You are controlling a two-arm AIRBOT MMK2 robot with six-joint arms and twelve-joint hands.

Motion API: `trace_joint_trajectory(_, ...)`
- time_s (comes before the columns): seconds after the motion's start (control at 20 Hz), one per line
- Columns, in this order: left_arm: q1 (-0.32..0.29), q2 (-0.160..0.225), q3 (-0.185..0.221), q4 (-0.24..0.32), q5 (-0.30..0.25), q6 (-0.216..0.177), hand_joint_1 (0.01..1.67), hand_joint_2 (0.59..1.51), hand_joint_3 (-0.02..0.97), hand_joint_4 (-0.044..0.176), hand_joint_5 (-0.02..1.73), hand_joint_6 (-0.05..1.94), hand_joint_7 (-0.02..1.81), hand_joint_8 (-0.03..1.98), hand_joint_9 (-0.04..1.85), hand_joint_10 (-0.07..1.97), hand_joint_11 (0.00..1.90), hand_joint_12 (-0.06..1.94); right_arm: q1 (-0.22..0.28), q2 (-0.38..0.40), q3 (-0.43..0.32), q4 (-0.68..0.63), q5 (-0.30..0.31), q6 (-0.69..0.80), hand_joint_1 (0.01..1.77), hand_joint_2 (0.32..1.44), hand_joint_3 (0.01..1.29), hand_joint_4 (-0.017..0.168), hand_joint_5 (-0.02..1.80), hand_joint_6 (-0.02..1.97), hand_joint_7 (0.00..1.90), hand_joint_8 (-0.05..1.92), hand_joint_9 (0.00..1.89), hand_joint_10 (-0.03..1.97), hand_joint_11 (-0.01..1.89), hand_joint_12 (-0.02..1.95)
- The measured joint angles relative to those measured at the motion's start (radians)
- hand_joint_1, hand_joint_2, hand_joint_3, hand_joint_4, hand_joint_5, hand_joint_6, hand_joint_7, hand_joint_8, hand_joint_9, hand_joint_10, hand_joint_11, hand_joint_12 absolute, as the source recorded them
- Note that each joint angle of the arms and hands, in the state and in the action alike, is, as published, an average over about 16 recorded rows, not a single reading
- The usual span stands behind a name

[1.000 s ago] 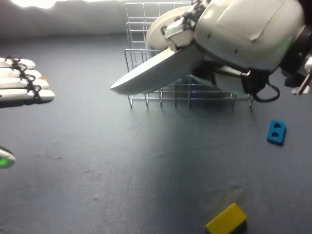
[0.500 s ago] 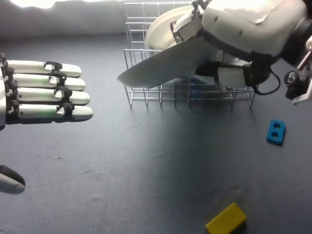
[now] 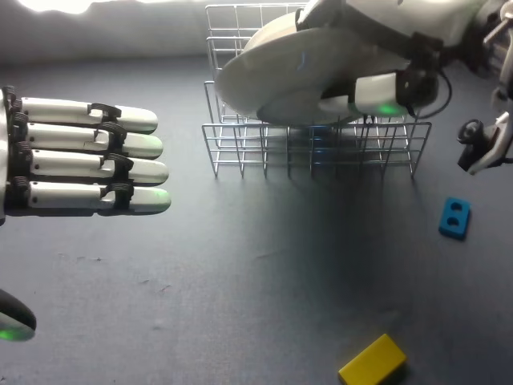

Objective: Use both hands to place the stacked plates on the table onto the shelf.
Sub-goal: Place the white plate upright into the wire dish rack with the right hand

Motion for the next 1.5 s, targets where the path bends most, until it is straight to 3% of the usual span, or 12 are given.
trace_joint_trajectory(0.3,-0.068,0.002,-0.026,0.055,-0.048,-0.006,0.02,1.112,0.014,-0.001,0.06,0.01,0.08,0.02,0.05,0.00,0.02,0.00,0.032,-0.031,0.047,0.116,-0.053,-0.016,1.21,1.02,0.01,-0.005,0.88,1.08,1.07,0.89,1.32,0.10,0.90,1.06)
trace_joint_trajectory(0.65,-0.115,0.002,-0.067,0.095,-0.056,-0.015,0.02,1.112,0.014,-0.001,0.06,0.01,0.08,0.02,0.06,0.00,0.02,0.00,0.049,-0.073,0.106,0.202,-0.104,-0.029,1.21,1.02,0.01,-0.007,0.88,1.07,1.07,0.89,1.32,0.09,0.90,1.07)
trace_joint_trajectory(0.95,-0.113,0.004,-0.095,0.088,-0.041,-0.065,0.02,1.112,0.013,-0.001,0.06,0.01,0.09,0.02,0.06,0.00,0.02,0.00,0.054,-0.102,0.150,0.232,-0.138,-0.030,1.21,1.02,0.01,-0.009,0.88,1.07,1.07,0.90,1.32,0.09,0.89,1.09)
trace_joint_trajectory(1.5,-0.117,-0.028,-0.064,0.084,-0.031,-0.115,0.02,1.113,0.013,-0.001,0.06,0.01,0.09,0.02,0.07,0.00,0.02,0.00,0.036,-0.119,0.188,0.240,-0.164,-0.038,1.21,1.02,0.01,-0.009,0.86,1.12,1.04,0.93,1.29,0.08,0.85,1.11)
